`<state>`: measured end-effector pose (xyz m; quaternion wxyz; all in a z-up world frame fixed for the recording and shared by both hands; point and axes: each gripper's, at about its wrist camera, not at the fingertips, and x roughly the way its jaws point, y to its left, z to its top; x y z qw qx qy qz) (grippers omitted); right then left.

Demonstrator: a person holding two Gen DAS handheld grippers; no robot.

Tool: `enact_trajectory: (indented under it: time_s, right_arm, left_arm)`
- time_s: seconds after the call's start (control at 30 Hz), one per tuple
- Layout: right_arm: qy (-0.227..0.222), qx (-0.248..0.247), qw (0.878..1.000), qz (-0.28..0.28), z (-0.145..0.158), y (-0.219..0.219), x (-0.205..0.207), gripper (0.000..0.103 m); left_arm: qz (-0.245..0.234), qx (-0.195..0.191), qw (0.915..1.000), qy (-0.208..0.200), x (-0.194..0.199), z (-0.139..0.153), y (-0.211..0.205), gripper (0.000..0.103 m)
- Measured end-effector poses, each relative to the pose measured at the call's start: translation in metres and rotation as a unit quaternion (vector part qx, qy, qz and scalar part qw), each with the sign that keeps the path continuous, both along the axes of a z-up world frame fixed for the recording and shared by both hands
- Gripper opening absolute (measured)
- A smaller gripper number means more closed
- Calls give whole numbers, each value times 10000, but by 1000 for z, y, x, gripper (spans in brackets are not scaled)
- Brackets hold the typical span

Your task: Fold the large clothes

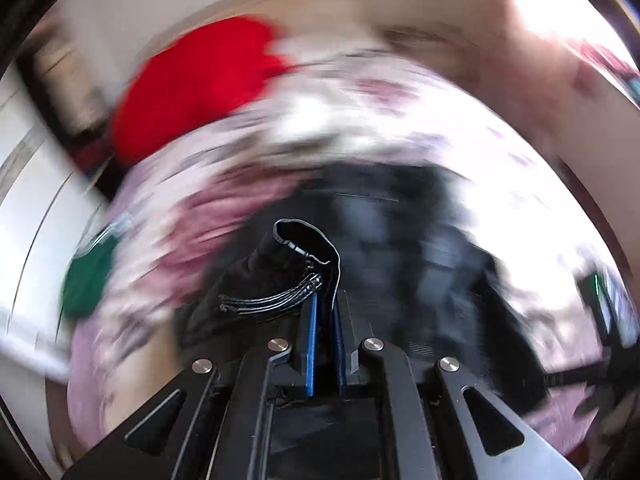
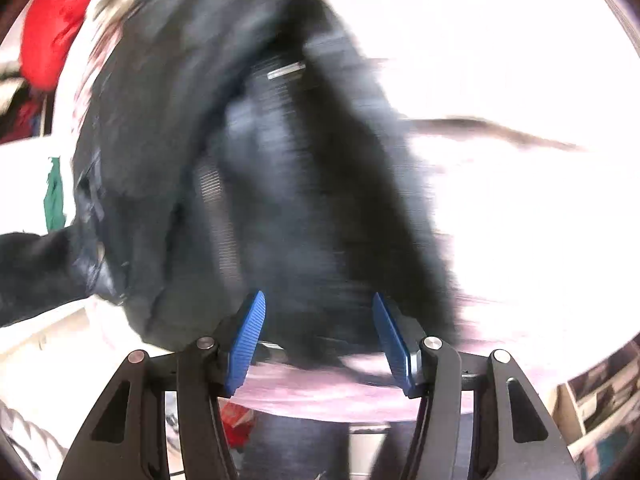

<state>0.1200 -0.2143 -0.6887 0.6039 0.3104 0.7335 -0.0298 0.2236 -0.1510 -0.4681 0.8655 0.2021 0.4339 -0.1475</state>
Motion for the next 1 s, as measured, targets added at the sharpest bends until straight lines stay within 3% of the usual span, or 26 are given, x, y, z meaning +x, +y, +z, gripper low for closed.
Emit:
enact_trajectory:
  time_s: [0.07,0.17,0.27,0.33,0.47,0.53,0.6,0.67,0.73,0.77,0.87,0.93,0.97,1.0]
  right_arm:
    - [92,-142,9995,-283,4,-36,-7,58]
    - [312,-462,9973,-487,-3,-64,-31,58]
    - [409,-538,9961,-572,-2,-89,-54,58]
    - [387,-568,9958,-609,4,-106,-67,58]
    - [97,-379,9976,-573,23,-130,-71,59]
    - [-166,-242,9983,-498,37,-140,-66,61]
    - [-492,-22,9981,-369,49,-133,-48,61]
    - [-769,244,9967,-87,57,-115,-24,62]
    - [-974,466,9937,297,54,-64,15,66]
    - [-1030,570,9912,598,48,-47,28,74]
    - [-1009,270,9851,1365,19,-5,50,76]
    - [-726,274,9787,1901,-8,19,52,75]
    - [-633,200,9762,2063,-17,26,50,63]
    - [-670,-153,9722,2238,-20,31,44,38]
  left_arm:
    - [-625,140,9975,298,-11,-31,-46,5]
    - [-1441,391,9847,903,-48,-91,-98,5]
    - [-2024,848,9689,1144,-77,-134,-125,8]
    - [-2084,1077,9637,1272,-82,-146,-130,11]
    - [-1917,800,9650,1600,-79,-129,-115,17]
    - [-1796,643,9661,1740,-72,-119,-106,53]
    - [-1536,431,9703,1819,-70,-106,-86,76]
    - [-1098,257,9748,1927,-62,-95,-55,77]
    - [-499,198,9780,2015,-54,-91,-20,77]
    - [-225,223,9784,2044,-47,-92,-4,77]
    - [729,329,9752,2063,-23,-97,53,77]
    - [1244,397,9700,2049,-8,-101,85,77]
    - [1526,436,9669,1998,3,-102,101,77]
    - [1727,471,9645,1943,11,-103,111,77]
